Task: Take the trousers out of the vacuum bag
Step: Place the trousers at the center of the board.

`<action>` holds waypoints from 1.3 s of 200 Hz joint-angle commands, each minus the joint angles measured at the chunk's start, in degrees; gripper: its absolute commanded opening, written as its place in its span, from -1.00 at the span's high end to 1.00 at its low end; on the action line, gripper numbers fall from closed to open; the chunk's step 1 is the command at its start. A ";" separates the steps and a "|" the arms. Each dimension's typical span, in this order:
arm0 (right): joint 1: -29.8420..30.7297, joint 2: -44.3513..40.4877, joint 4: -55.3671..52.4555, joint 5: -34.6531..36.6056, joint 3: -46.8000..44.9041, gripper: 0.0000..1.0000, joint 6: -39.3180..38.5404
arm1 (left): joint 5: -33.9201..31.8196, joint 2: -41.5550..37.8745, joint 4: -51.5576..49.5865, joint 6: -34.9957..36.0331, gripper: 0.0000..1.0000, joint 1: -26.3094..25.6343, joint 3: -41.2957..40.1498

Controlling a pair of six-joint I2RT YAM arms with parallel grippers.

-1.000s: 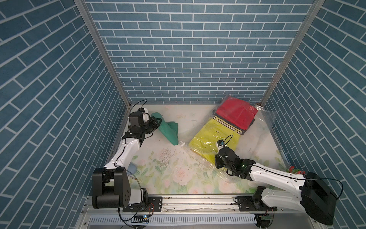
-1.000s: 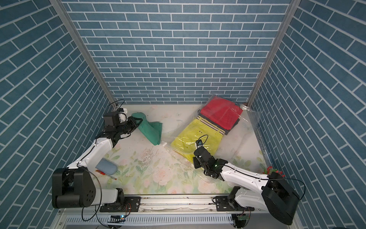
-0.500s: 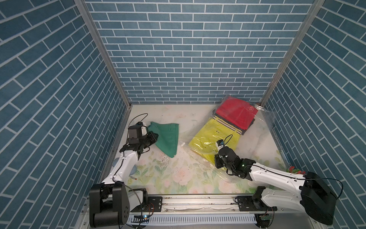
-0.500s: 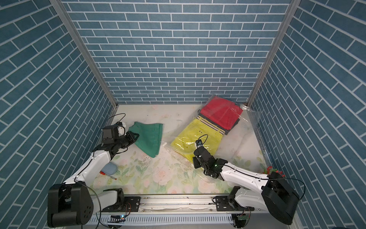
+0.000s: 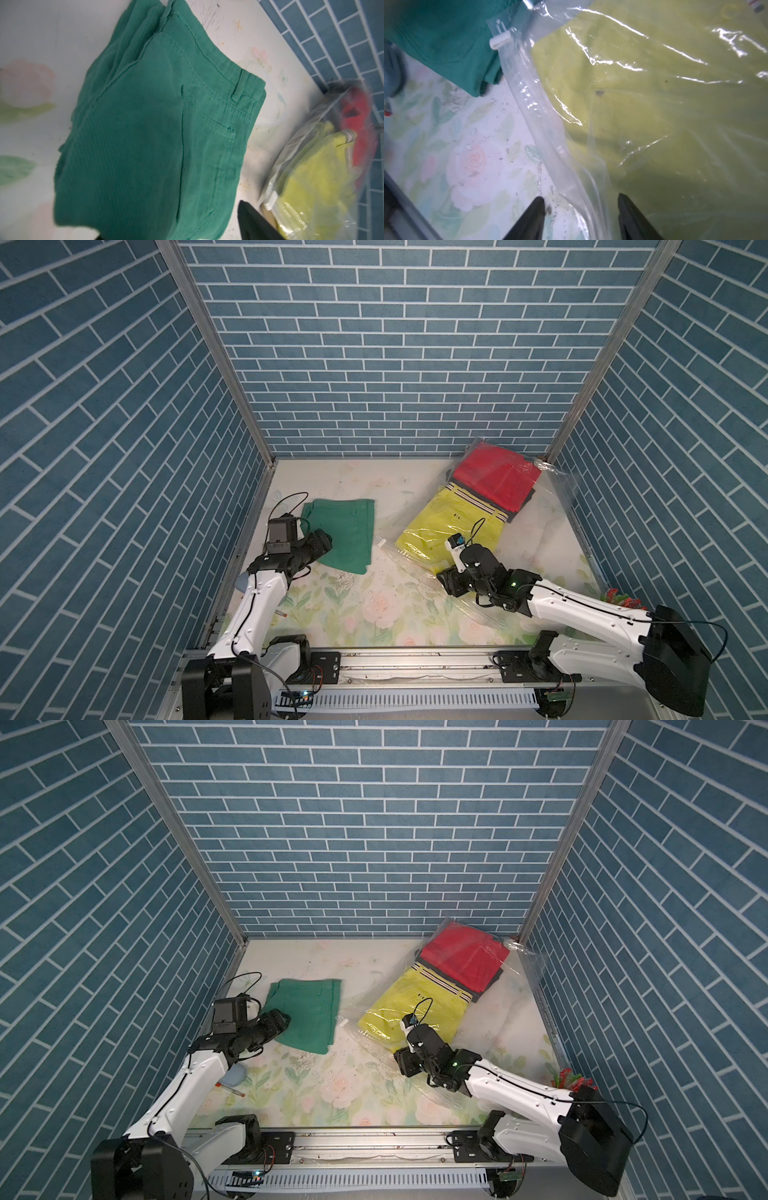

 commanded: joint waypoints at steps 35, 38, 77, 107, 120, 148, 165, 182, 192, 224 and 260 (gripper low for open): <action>4.84 -0.30 -2.38 -10.07 9.67 -0.58 -1.23 | -9.50 -4.55 -13.78 2.86 -0.99 0.12 10.05; 5.12 0.35 -1.93 -10.20 10.29 -0.58 -1.36 | -10.08 -4.69 -14.15 2.96 -0.99 0.12 10.47; 7.00 13.59 5.79 -8.64 19.29 -0.31 -1.64 | -8.00 -2.85 -10.41 1.62 -0.99 0.12 11.03; 7.53 24.71 14.02 -9.73 24.75 0.03 0.84 | -3.43 4.45 -1.06 -1.35 -0.98 0.14 8.93; 7.92 29.41 17.02 -9.65 27.27 0.12 2.06 | -5.54 7.01 1.89 -2.08 -0.88 0.20 8.69; 9.61 40.60 18.50 -8.57 35.14 0.24 2.76 | -6.91 13.54 6.88 -2.94 -0.80 0.71 8.53; 10.77 46.83 18.10 -7.63 40.30 0.27 2.84 | -7.39 16.67 9.51 -3.43 -0.79 0.82 8.08; 11.53 52.25 17.48 -6.66 45.09 0.28 2.77 | -8.74 18.99 11.79 -4.13 -0.77 1.23 7.15; 11.93 55.23 16.62 -4.71 47.67 0.28 2.64 | -8.92 20.11 14.26 -4.95 -0.75 1.43 5.93; 12.31 62.36 11.86 1.05 54.82 0.22 2.15 | -7.71 25.91 20.25 -6.30 -0.75 1.70 4.14; 12.30 70.52 6.41 7.42 60.51 0.14 1.25 | -7.19 32.85 25.80 -7.54 -0.75 1.73 4.70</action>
